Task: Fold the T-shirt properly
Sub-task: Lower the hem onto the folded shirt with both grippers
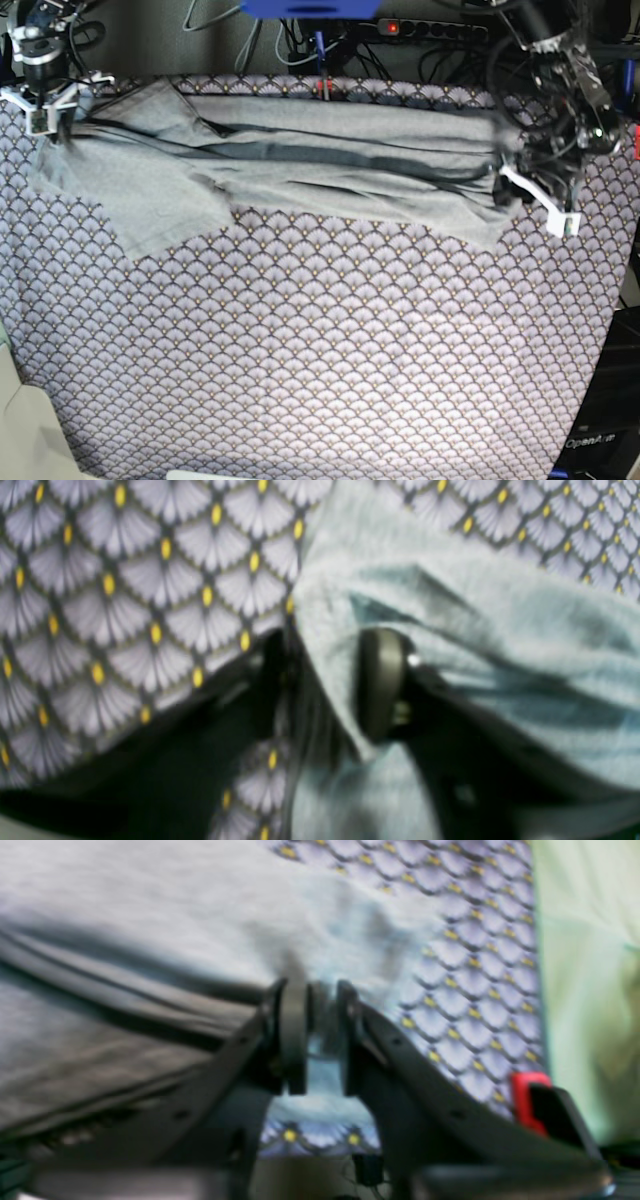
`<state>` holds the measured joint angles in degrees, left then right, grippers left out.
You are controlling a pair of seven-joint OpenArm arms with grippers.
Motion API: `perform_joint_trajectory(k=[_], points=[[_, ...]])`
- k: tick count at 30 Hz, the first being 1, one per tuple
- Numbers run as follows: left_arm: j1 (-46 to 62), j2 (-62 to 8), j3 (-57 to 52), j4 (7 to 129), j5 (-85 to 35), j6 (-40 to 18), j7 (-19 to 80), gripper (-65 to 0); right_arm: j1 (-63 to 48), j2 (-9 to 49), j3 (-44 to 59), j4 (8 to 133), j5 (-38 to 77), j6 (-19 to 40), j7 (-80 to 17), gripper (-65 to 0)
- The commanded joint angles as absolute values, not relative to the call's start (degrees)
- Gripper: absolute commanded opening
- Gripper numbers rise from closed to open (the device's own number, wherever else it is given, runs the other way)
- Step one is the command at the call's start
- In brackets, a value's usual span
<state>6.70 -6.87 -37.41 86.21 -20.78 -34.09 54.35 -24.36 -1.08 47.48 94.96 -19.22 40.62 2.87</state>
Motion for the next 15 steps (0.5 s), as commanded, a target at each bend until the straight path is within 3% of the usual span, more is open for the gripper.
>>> perform_joint_trajectory(k=[1, 12, 15], points=[[5.85, -7.52, -37.67, 88.04, -21.67, -34.24, 53.41, -32.0, -24.48, -0.48, 48.66, 96.22, -18.59, 40.0, 4.35, -50.2], [5.85, -7.87, -37.85, 88.57, -22.2, -34.51, 53.49, -30.3, -20.88, 0.04, 55.87, 95.96, -18.59, 40.0, 4.44, -49.9], [6.9, -8.13, -37.85, 88.57, -25.01, -38.99, 53.93, -30.3, -20.79, 0.84, 55.87, 95.69, -18.51, 40.0, 4.09, -50.1]])
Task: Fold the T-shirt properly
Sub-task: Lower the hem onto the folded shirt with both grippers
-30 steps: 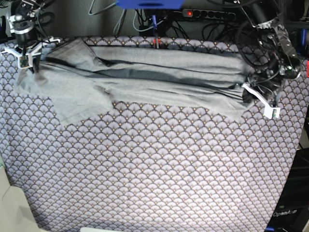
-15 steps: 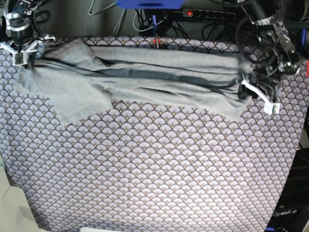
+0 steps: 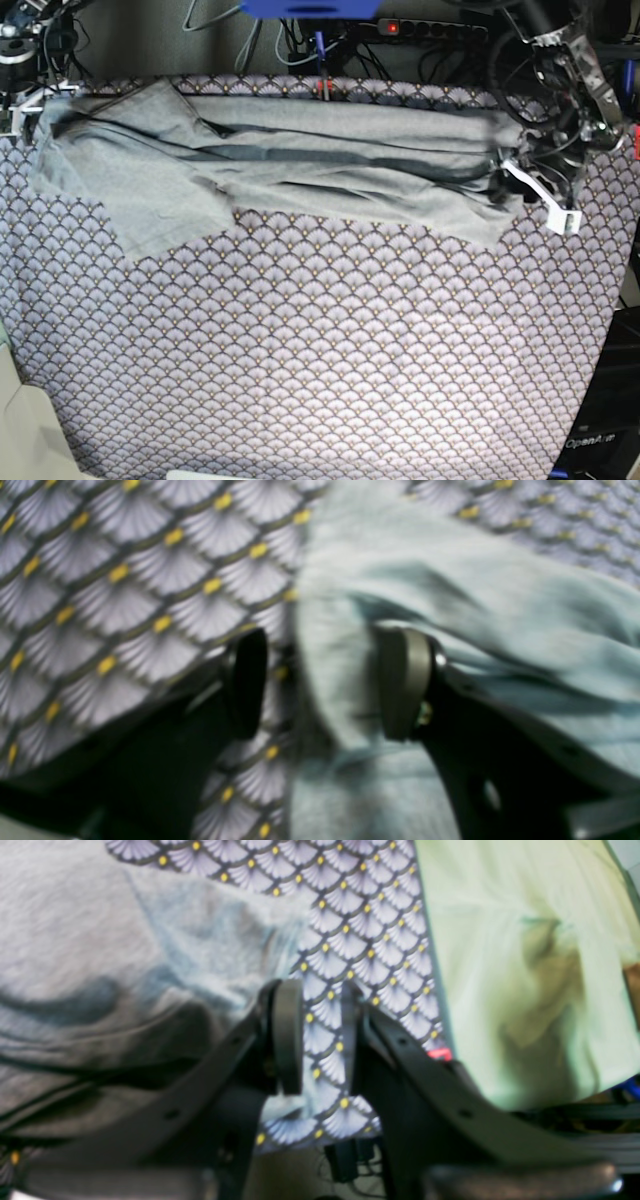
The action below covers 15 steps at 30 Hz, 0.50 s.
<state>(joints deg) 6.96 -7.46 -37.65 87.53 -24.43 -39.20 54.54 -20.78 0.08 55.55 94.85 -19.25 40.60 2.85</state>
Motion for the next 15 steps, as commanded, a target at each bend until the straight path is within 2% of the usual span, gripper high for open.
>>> perform_joint_trajectory(k=[1, 8, 15], points=[[7.52, -8.66, -37.93, 88.57, -25.71, -40.0, 53.93, -30.2, -20.44, 0.84, 55.87, 95.69, -18.51, 40.0, 4.35, -50.0], [10.07, -9.19, -40.48, 88.57, -26.77, -40.0, 53.49, -29.6, -15.96, 2.33, 55.25, 96.04, -18.68, 40.0, 3.91, -49.8], [10.51, -9.36, -45.49, 88.04, -26.51, -40.0, 54.02, -16.9, -9.8, 4.09, 47.87, 95.6, -24.48, 40.0, -0.92, -49.8]])
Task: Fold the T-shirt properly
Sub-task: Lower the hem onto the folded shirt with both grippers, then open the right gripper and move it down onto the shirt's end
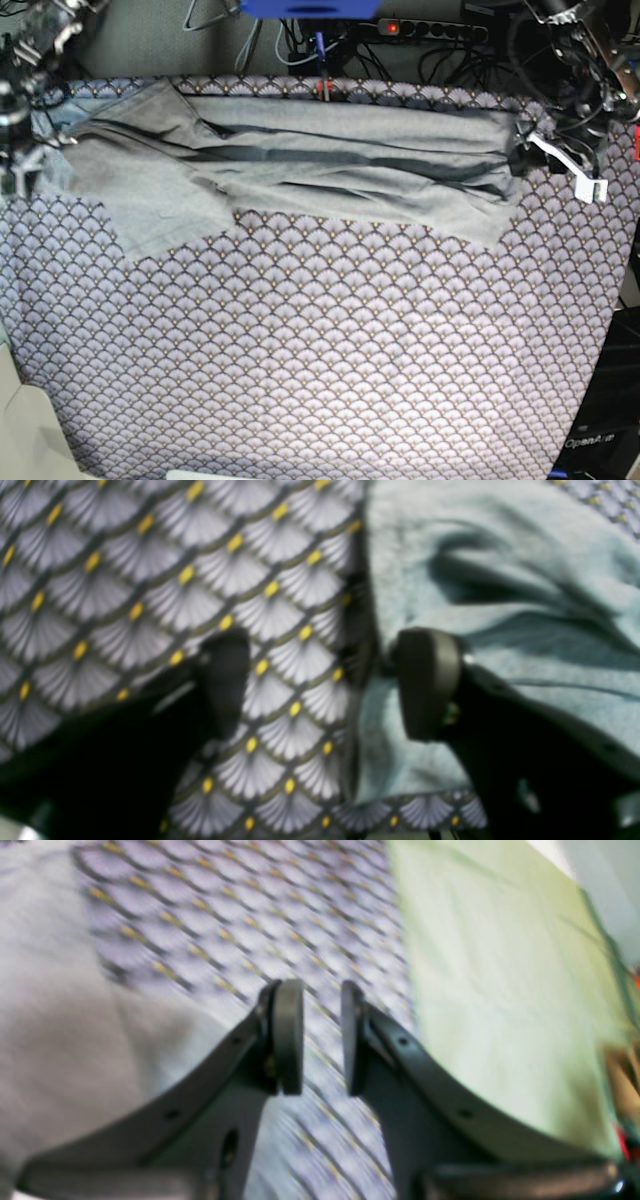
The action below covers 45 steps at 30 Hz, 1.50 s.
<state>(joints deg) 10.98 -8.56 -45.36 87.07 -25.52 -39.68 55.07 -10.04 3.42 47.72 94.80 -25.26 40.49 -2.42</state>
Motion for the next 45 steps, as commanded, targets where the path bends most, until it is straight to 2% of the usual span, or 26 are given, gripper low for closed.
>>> perform_joint_trajectory(k=[1, 6, 11, 15, 19, 31, 39, 43, 45], points=[[10.51, -9.36, -45.49, 88.04, -26.51, -40.0, 54.02, -15.9, -9.19, 4.09, 46.46, 95.6, -24.57, 40.0, -2.07, -49.8], [10.51, -9.36, -45.49, 87.96, -26.51, -40.0, 54.02, -15.0, -5.23, 5.32, 38.37, 94.73, -24.57, 40.0, -12.35, -49.3], [10.51, -9.27, -45.58, 88.13, -26.51, -40.0, 54.02, -15.0, 1.71, 6.46, 34.42, 88.31, -24.57, 40.0, -20.62, -42.2], [10.51, -9.27, -45.58, 88.22, -26.51, -40.0, 54.02, -15.0, 4.88, 6.11, 33.71, 84.7, -24.4, 40.0, -23.08, -35.5], [10.33, -9.27, -45.58, 88.04, -26.51, -40.0, 54.02, -15.0, 4.79, 3.91, 32.57, 84.79, -24.31, 40.0, -23.25, -32.7], [10.07, -9.27, -45.58, 87.96, -26.51, -40.0, 54.02, -15.0, 3.91, 2.15, 29.32, 84.44, -24.31, 40.0, -22.9, -32.8], [10.07, -9.27, -45.58, 88.48, -26.51, -40.0, 54.02, -15.0, 6.29, 4.0, 29.58, 76.44, -24.31, 40.0, -22.81, -32.9], [10.07, -9.27, -45.58, 88.48, -26.51, -40.0, 54.02, -15.0, 6.2, 4.09, 29.49, 76.18, -24.31, 40.0, -22.81, -33.5], [10.07, -9.27, -45.58, 88.48, -26.51, -40.0, 54.02, -15.0, 6.02, 3.91, 29.41, 76.18, -24.31, 40.0, -22.81, -36.0]])
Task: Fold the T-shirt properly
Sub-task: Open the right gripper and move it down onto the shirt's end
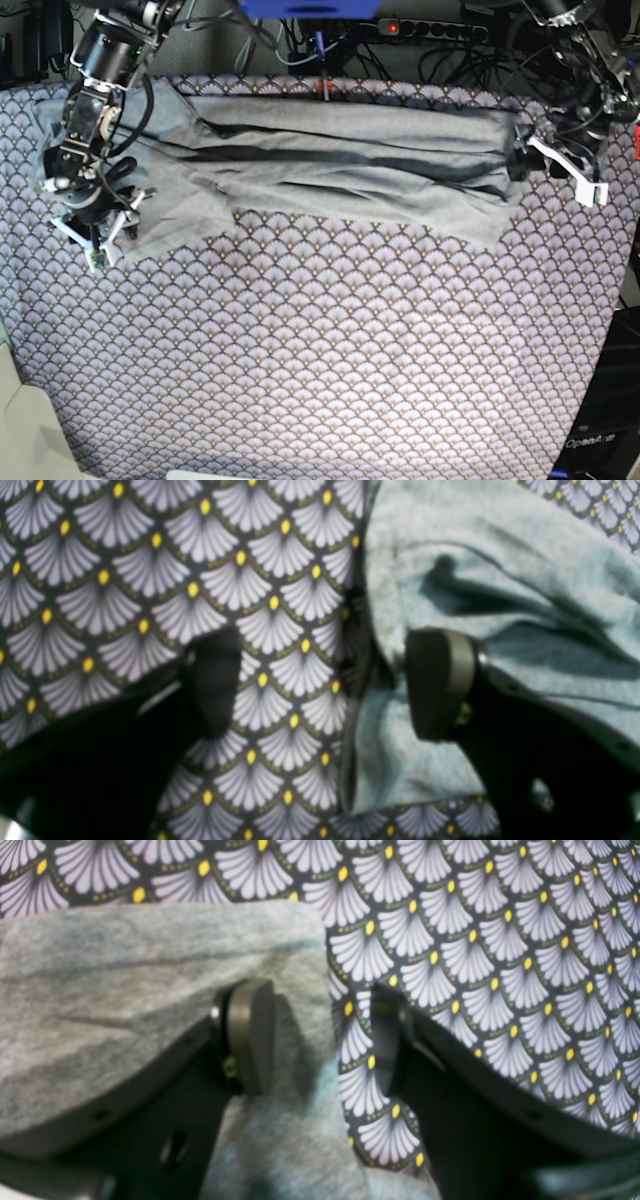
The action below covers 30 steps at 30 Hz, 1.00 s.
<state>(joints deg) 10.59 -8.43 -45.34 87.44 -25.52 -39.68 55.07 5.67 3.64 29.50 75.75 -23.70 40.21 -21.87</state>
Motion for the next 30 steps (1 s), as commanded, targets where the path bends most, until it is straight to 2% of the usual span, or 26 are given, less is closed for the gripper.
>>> perform_joint_trajectory(k=[1, 5, 7, 12, 21, 26, 30], points=[[10.07, -9.27, -45.58, 88.48, -26.51, -40.0, 54.02, -15.0, 5.93, 3.82, 29.32, 76.18, -24.31, 40.0, -22.81, -39.2], [10.07, -9.27, -45.58, 88.48, -26.51, -40.0, 54.02, -15.0, 5.76, 3.74, 29.23, 76.26, -24.31, 40.0, -22.81, -58.1], [10.07, -9.27, -45.58, 88.48, -26.51, -40.0, 54.02, -15.0, 4.88, 3.74, 28.44, 76.26, -24.4, 40.0, -22.81, -64.4], [10.07, -9.27, -45.58, 88.57, -26.51, -40.0, 54.02, -15.0, 2.24, 4.0, 26.15, 78.02, -24.4, 40.0, -22.11, -65.0], [10.07, -9.27, -45.58, 88.57, -26.51, -40.0, 54.02, -15.0, -7.78, -1.36, 26.15, 100.7, -24.22, 40.0, -16.66, -65.0], [10.07, -9.27, -45.58, 88.57, -26.51, -40.0, 54.02, -15.0, -13.49, -3.74, 26.07, 107.82, -23.87, 40.0, -16.57, -65.0], [10.07, -9.36, -45.58, 88.57, -26.51, -40.0, 54.02, -15.0, -18.68, -3.65, 26.07, 110.9, -19.38, 40.0, -16.57, -65.0]])
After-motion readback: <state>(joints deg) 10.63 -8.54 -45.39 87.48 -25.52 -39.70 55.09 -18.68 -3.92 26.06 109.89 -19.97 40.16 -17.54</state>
